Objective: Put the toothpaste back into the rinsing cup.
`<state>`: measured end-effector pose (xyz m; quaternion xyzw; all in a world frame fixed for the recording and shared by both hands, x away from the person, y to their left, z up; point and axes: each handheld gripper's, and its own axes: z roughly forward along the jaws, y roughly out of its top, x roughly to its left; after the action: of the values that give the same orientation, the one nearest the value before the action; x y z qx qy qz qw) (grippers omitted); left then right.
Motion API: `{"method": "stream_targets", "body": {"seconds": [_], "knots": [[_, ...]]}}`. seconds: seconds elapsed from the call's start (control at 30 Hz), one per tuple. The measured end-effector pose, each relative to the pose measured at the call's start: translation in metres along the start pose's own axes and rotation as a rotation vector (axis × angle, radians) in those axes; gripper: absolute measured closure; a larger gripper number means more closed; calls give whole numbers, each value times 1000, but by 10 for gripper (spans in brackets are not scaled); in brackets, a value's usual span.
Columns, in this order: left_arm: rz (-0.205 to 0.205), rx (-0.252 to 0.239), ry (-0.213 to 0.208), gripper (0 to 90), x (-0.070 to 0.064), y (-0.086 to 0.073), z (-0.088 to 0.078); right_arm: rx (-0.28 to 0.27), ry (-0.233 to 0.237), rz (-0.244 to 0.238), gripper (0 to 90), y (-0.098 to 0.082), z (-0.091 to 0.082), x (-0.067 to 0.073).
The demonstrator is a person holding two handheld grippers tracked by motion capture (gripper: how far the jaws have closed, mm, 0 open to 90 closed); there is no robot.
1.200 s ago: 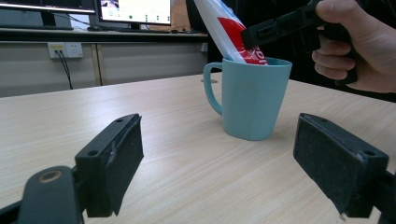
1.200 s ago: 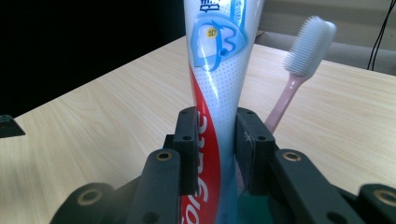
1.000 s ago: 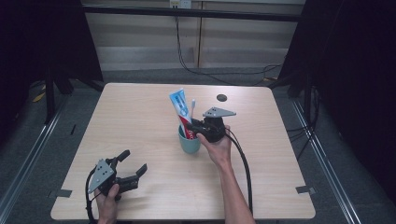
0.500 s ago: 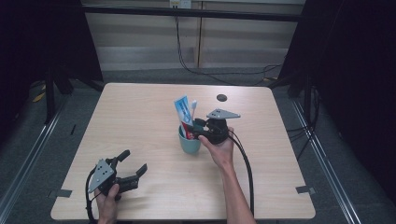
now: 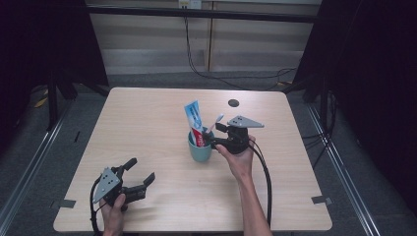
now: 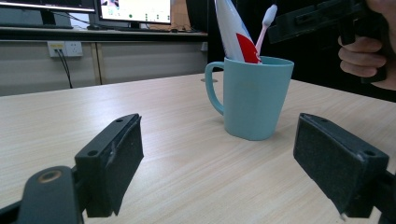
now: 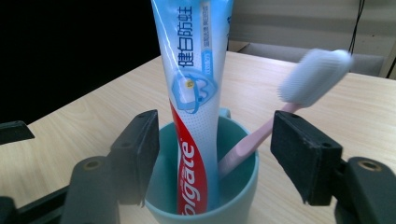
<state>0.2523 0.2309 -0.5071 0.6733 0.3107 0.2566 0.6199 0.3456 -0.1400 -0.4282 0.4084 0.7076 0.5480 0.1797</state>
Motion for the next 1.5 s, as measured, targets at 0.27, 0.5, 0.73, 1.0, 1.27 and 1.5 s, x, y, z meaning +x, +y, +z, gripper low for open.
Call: {"method": "stream_targets", "body": {"seconds": [0.27,0.5,0.73,1.0,1.27,1.5], "knots": [[0,0,0,158,0,0,0,-25,-64,28,219,-15,-23,-11],[0,1,1,158,0,0,0,-33,-132,46,159,-24,-48,-23],[-2,0,2,158,0,0,0,-58,-177,59,147,-34,-68,-30],[-6,-4,3,158,0,0,0,-56,-191,59,143,-47,-80,-33],[0,1,3,158,0,0,0,-54,-245,73,141,-65,-96,-36],[-2,-1,3,158,0,0,0,-48,-299,89,143,-88,-104,-33]]}}
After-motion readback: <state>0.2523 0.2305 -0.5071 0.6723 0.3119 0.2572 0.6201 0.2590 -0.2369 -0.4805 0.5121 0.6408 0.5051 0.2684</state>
